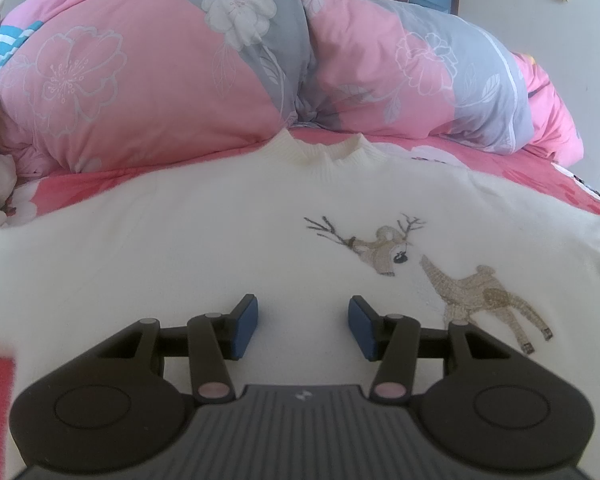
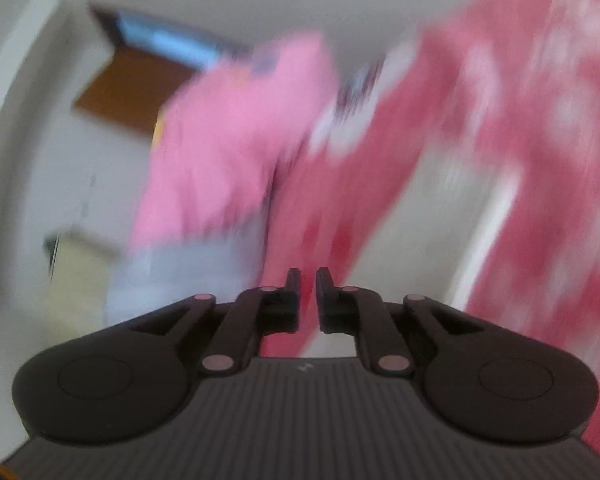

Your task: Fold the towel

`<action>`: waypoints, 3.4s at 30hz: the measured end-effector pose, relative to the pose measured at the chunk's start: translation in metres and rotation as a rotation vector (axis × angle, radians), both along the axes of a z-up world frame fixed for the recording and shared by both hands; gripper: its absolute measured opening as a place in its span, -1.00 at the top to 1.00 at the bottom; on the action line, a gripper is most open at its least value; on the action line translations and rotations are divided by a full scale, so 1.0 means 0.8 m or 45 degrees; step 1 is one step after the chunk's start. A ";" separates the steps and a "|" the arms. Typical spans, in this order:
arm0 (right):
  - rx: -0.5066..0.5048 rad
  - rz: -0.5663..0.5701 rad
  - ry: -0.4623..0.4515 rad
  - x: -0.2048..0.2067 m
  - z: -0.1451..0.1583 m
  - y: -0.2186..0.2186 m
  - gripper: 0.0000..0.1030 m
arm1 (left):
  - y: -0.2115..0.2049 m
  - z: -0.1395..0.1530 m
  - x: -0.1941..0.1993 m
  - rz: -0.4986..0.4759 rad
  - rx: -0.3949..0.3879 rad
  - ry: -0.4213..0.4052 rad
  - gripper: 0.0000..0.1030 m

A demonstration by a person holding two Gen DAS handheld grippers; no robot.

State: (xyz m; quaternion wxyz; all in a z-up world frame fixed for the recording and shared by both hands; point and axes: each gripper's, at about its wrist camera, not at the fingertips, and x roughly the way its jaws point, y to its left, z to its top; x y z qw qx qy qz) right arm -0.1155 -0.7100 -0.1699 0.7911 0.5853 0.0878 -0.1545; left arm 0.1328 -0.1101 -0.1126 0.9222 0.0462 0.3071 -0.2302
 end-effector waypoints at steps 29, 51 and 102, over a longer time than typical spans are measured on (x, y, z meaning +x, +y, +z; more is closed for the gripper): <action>-0.211 0.630 0.269 0.363 0.051 0.203 1.00 | 0.035 0.000 0.012 -0.013 -0.225 0.080 -0.03; -0.290 0.724 0.367 0.514 0.052 0.338 0.96 | 0.052 -0.005 0.020 -0.017 -0.353 0.128 -0.05; -1.242 0.795 0.438 0.161 0.053 0.496 0.07 | -0.008 -0.004 -0.004 0.052 0.090 0.051 -1.00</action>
